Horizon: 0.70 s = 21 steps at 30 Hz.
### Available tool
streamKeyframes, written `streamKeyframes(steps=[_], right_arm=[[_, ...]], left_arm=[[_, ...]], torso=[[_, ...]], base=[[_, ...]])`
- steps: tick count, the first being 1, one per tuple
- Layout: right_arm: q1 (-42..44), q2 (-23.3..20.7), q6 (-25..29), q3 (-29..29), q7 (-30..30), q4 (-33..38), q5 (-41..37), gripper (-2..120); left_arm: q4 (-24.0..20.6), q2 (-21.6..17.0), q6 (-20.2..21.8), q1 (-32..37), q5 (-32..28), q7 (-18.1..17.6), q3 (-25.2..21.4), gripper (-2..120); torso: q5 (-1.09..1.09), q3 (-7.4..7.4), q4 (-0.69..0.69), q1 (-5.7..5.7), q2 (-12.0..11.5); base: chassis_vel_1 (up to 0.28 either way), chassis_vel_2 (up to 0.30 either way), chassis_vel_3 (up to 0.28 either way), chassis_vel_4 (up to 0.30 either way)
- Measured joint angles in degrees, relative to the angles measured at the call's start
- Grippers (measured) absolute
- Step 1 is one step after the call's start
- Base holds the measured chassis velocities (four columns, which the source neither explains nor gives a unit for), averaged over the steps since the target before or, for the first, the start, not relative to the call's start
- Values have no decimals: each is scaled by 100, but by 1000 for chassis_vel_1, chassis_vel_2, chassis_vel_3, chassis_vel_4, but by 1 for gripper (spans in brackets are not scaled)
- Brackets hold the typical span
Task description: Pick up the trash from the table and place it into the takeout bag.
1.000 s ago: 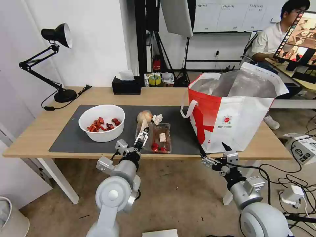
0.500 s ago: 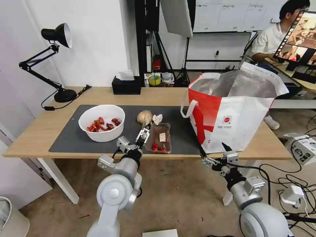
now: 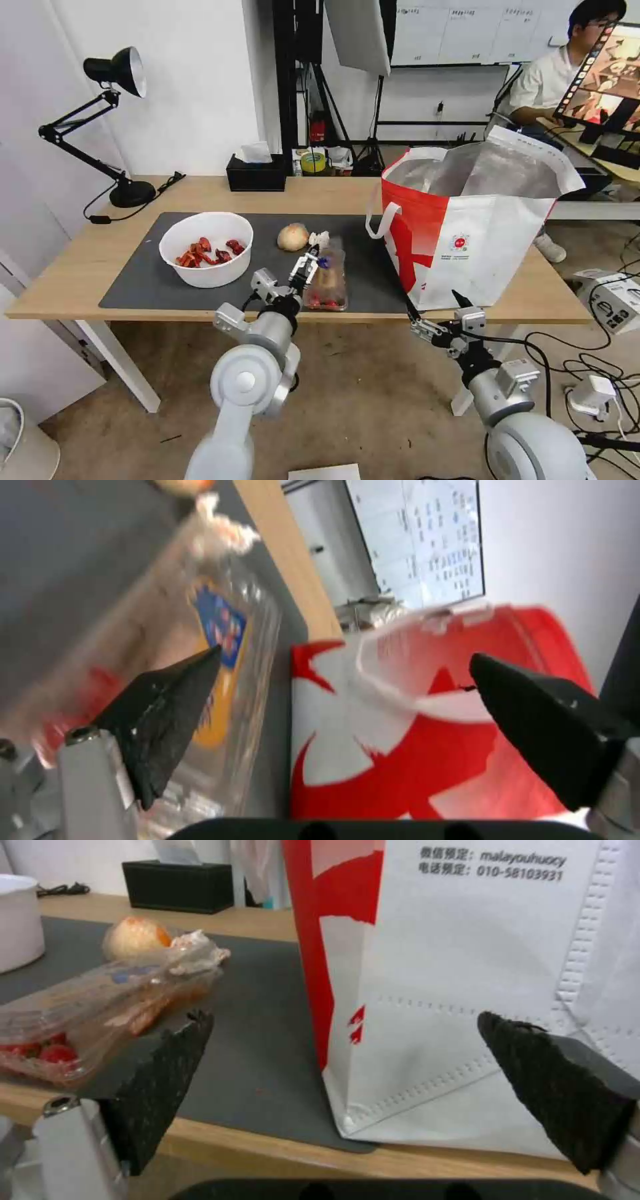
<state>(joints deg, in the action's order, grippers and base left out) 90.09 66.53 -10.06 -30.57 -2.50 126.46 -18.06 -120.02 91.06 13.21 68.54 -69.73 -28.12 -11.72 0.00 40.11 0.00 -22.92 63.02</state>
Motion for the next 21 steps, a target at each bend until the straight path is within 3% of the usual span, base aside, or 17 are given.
streamKeyframes(steps=[11, 15, 18, 20, 21], right_arm=[[154, 36, 92, -130, 66, 98, -31, 100], [185, 49, 101, -142, 69, 121, -32, 100], [189, 40, 103, -148, 70, 155, -46, 100], [186, 33, 102, -148, 70, 158, -64, 100], [178, 21, 102, -148, 69, 166, -121, 100]], left_arm=[[90, -154, 22, -200, 236, 85, 202, 100], [105, -489, 45, -290, 842, 284, 334, 100], [217, -1126, 93, -433, 1857, 631, 555, 96], [255, -1272, 96, -476, 2130, 732, 608, 95], [326, -1556, 96, -560, 2665, 935, 711, 88]], torso=[[0, 0, 0, 0, 0], [0, 0, 0, 0, 0], [-1, 0, 0, 0, 0], [-1, 0, 0, 0, 0], [-1, 0, 0, 0, 0]], base=[[0, 0, 0, 0], [0, 0, 0, 0], [0, 0, 0, 0], [0, 0, 0, 0], [0, 0, 0, 0]])
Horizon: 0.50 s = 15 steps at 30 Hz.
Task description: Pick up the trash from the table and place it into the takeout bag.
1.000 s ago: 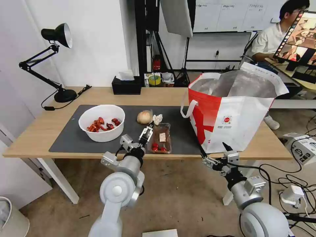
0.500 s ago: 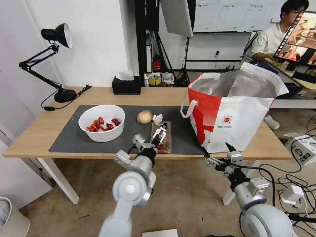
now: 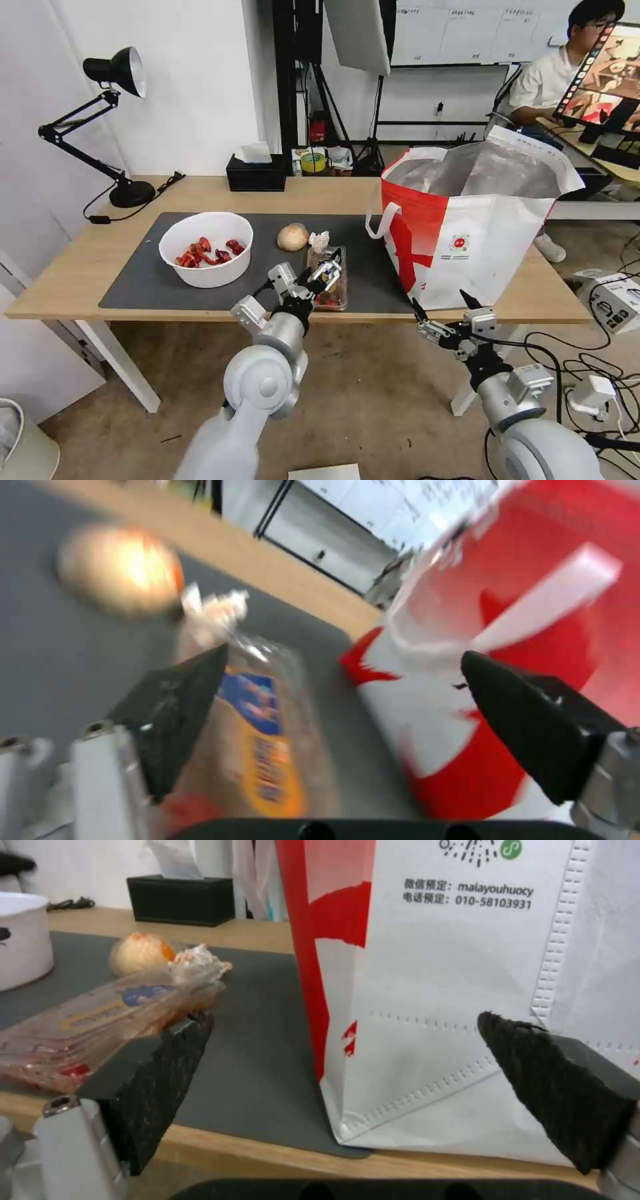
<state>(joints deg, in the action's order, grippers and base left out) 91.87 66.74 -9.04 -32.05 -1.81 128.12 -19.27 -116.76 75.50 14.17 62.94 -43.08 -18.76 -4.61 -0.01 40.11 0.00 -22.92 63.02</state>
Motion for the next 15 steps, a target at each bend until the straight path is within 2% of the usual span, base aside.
streamKeyframes(steps=[1, 2, 3, 4, 7, 9, 11, 12, 13, 15], right_arm=[[0, 0, 0, 0, 0, 0, 0, 100], [-10, -10, -2, 0, -4, 9, -67, 100], [-18, -15, -4, 1, -8, 12, -102, 100], [-37, -29, -8, 2, -12, 16, -193, 100], [-47, -39, -15, 3, -19, 24, -247, 100], [-75, -82, -32, 3, -46, 32, -318, 100], [-82, -93, -36, 3, -49, 32, -323, 100], [-98, -115, -42, 5, -52, 29, -329, 100], [-98, -115, -42, 5, -52, 29, -329, 100], [-126, -155, -53, 9, -61, 12, -379, 100]], left_arm=[[0, 0, 0, 0, 0, 0, 0, 88], [65, -228, -11, -78, 395, 174, 72, 82], [83, -295, -16, -105, 494, 218, 94, 80], [140, -517, -32, -207, 765, 345, 176, 73], [178, -648, -36, -270, 905, 413, 209, 67], [225, -899, -35, -401, 1204, 630, 215, 55], [228, -949, -27, -424, 1227, 667, 215, 51], [232, -1027, -13, -454, 1241, 730, 225, 43], [232, -1027, -13, -454, 1241, 730, 225, 43], [247, -1157, -8, -479, 1264, 827, 300, 33]], torso=[[0, 0, 0, 0, 0], [0, 0, 0, 0, 0], [0, 0, 0, 0, 0], [0, 0, 0, 0, 0], [0, 0, 0, 0, 0], [0, 0, 0, 0, 0], [0, 0, 0, 0, 0], [0, 0, 0, 0, 0], [0, 0, 0, 0, 0], [1, 0, 0, 0, 0]], base=[[0, 0, 0, 0], [0, 0, 0, 0], [0, 0, 0, 0], [0, 0, 0, 0], [0, 0, 0, 0], [0, 0, 0, 0], [0, 0, 0, 0], [0, 0, 0, 0], [0, 0, 0, 0], [0, 0, 0, 0]])
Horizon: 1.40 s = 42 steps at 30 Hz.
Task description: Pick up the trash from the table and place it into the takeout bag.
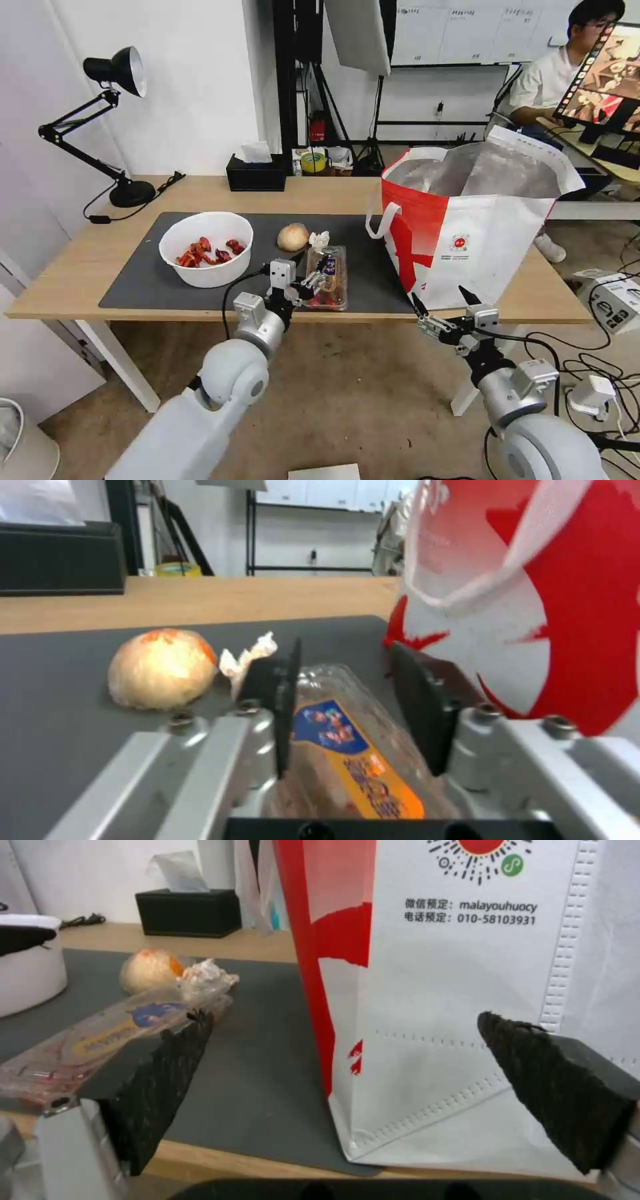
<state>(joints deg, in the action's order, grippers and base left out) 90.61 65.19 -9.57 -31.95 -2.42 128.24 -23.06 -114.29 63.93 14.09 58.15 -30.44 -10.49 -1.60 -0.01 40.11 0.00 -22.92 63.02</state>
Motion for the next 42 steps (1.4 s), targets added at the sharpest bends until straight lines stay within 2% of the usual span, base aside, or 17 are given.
streamKeyframes(steps=[2, 3, 4, 5, 6, 9, 11, 17, 20, 28, 36, 38, 40, 42], right_arm=[[-11, -15, -16, 1, -10, -1, -43, 100], [-24, -34, -41, 2, -26, -3, -110, 100], [-28, -38, -47, 2, -29, -4, -124, 100], [-58, -75, -71, 7, -43, -16, -202, 100], [-58, -75, -71, 7, -43, -16, -202, 100], [-87, -123, -90, 19, -45, -24, -249, 100], [-90, -136, -91, 23, -45, -26, -254, 100], [-98, -170, -96, 42, -45, -34, -334, 100], [-133, -220, -116, 92, -49, -34, -654, 100], [-227, -272, -193, 162, -113, -45, -1249, 100], [-359, -295, -253, 258, -190, -55, -2107, 100], [-411, -304, -338, 262, -288, 0, -2724, 100], [-448, -325, -357, 274, -323, 11, -2914, 100], [-624, -427, -424, 332, -397, 21, -3437, 100]], left_arm=[[4, -56, 0, -16, 14, 44, 59, 30], [12, -123, -6, -40, 30, 108, 154, 23], [14, -144, -11, -47, 39, 131, 180, 23], [37, -230, -44, -90, 132, 220, 277, 16], [37, -230, -44, -90, 132, 220, 277, 16], [119, -386, -106, -252, 274, 342, 412, 2], [151, -464, -108, -346, 277, 376, 451, 0], [255, -808, -99, -701, 262, 659, 647, 0], [384, -967, -95, -942, 194, 828, 875, 0], [660, -976, -105, -1179, 121, 927, 1170, 0], [841, -1053, -124, -1300, 101, 995, 1387, 0], [907, -1054, -126, -1418, 89, 1016, 1524, 0], [912, -1055, -126, -1440, 84, 1020, 1548, 0], [916, -1071, -126, -1474, 59, 1027, 1591, 0]], torso=[[0, 0, 0, 0, 0], [0, 0, 0, 0, 0], [0, 0, 0, 0, 0], [0, 0, 1, 0, 0], [0, 0, 1, 0, 0], [0, 0, 0, 0, 0], [0, 0, 0, 0, 0], [0, 0, 0, 0, 0], [0, 0, 0, 0, 0], [0, 0, 1, 0, 0], [0, 0, 0, 1, 0], [1, 0, 1, 1, 0], [1, 0, 2, 1, 0], [1, 0, 1, 1, 0]], base=[[0, 0, 0, 0], [0, 0, 0, 0], [0, 0, 0, 0], [0, 0, 0, 0], [0, 0, 0, 0], [0, 0, 0, 0], [0, 0, 0, 0], [0, 0, 0, 0], [0, 0, 0, 0], [0, 0, 0, 0], [0, 0, 0, 0], [0, 0, 0, 0], [0, 0, 0, 0], [0, 0, 0, 0]])
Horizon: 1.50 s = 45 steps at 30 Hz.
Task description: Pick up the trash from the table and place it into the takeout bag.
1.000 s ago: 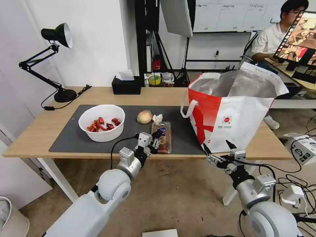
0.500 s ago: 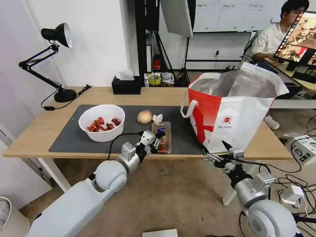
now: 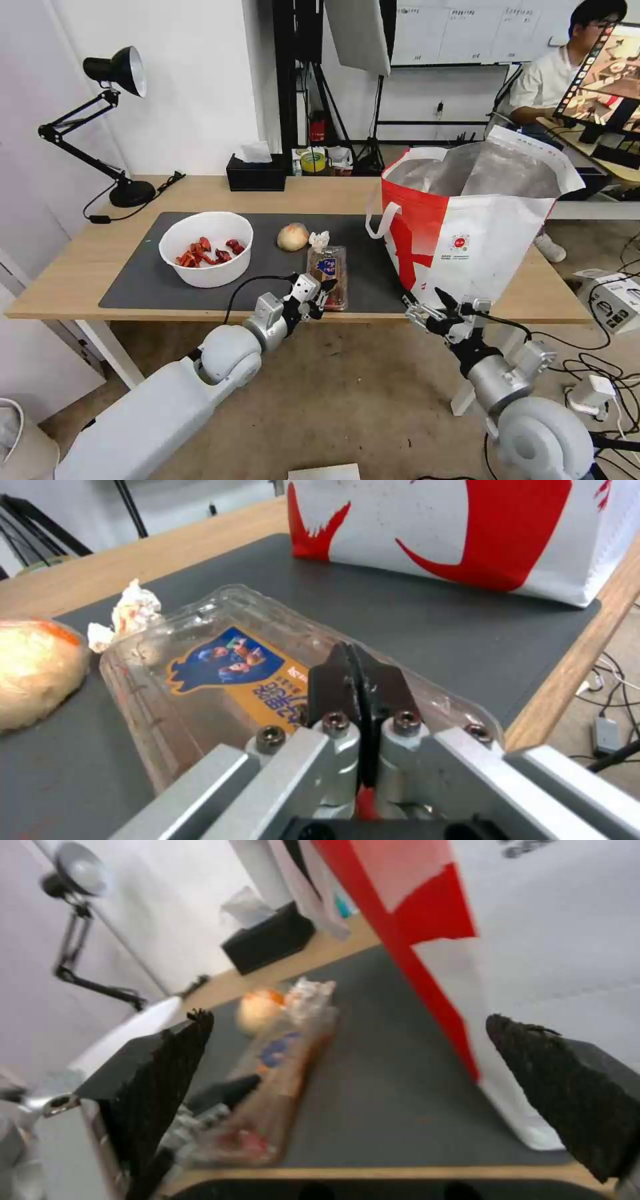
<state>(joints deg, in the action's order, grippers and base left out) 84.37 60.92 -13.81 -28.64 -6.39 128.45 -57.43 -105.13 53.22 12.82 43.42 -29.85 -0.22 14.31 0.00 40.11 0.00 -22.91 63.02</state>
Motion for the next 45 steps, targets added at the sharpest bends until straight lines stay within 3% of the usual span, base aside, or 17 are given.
streamKeyframes(steps=[16, 29, 34, 45], right_arm=[[-1196, -375, -354, 478, -868, -333, -2474, 100], [-2323, -296, -617, 1149, -1505, -1072, -2997, 100], [-2882, -103, -1167, 1470, -2183, -1409, -3184, 100], [-3474, 162, -1451, 1857, -2393, -1881, -3337, 100]], left_arm=[[30, -117, 0, 2, -85, -28, -18, 0], [35, -201, -15, 36, -101, -41, -53, 0], [33, -178, -32, 91, -108, -59, -58, 0], [74, -223, -90, 95, -131, -68, -83, 0]], torso=[[0, 0, -1, 0, 0], [0, 0, -1, -1, 0], [0, 0, -1, -1, 0], [-1, 0, 0, -1, 1]], base=[[0, 0, 0, 0], [0, 0, 0, 0], [0, 0, 0, 0], [0, 0, 0, 0]])
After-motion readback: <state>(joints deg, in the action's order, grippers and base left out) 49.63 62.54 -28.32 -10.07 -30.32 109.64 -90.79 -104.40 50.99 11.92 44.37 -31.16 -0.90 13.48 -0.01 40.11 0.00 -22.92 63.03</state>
